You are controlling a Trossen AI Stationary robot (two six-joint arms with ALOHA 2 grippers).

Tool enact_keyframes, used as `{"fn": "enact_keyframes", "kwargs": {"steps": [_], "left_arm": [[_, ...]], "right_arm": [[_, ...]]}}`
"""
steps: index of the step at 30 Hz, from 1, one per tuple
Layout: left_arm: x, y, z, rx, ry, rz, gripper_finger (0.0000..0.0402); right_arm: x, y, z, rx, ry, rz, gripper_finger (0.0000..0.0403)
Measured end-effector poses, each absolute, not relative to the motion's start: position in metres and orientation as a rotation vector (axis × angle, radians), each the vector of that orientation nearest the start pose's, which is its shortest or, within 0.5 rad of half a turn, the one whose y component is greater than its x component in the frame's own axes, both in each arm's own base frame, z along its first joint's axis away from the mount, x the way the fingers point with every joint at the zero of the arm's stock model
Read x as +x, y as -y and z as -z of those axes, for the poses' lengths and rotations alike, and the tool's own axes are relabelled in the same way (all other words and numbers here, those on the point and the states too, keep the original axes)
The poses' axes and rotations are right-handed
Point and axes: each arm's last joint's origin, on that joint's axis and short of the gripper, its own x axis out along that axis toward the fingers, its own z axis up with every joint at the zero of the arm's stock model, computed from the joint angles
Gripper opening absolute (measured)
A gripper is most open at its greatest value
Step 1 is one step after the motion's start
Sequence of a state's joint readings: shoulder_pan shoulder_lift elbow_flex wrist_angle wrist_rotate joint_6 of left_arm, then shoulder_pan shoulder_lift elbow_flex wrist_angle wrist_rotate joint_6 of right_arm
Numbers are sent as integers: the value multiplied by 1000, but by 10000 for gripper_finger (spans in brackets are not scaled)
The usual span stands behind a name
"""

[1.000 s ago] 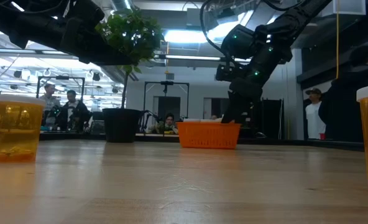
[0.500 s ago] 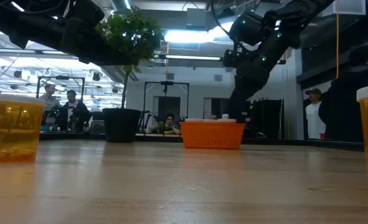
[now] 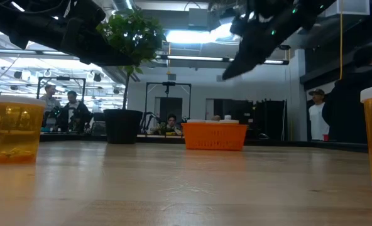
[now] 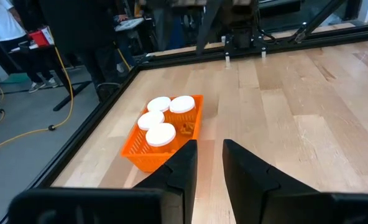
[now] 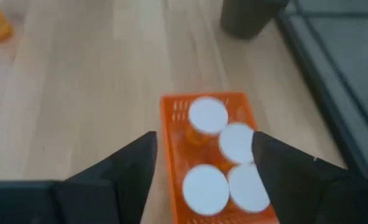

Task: Pick and place pill bottles into a basket
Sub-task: Put the left orange pill bottle into the orange bin

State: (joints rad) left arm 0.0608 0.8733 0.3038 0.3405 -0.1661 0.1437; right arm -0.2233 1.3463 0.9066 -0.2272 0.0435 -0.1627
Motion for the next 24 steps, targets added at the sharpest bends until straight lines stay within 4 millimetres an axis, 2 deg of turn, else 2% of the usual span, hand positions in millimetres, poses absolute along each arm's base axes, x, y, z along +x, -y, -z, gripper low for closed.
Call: {"fn": "enact_keyframes", "kwargs": {"steps": [4,11,16,18,24], "left_arm": [[182,-16,-202,154,-245,-209,72],[182,-15,-202,173,-248,-173,81],[182,-14,-202,172,-249,-125,128],[182,-14,-202,172,-249,-126,155],[182,-15,-202,177,-252,-178,234]], "right_arm": [[272,47,-256,-139,-595,194,210],[253,25,-222,-117,-437,146,81],[248,14,-207,-68,-380,119,11],[247,12,-203,-63,-394,110,7],[247,7,-204,-42,-383,96,31]]}}
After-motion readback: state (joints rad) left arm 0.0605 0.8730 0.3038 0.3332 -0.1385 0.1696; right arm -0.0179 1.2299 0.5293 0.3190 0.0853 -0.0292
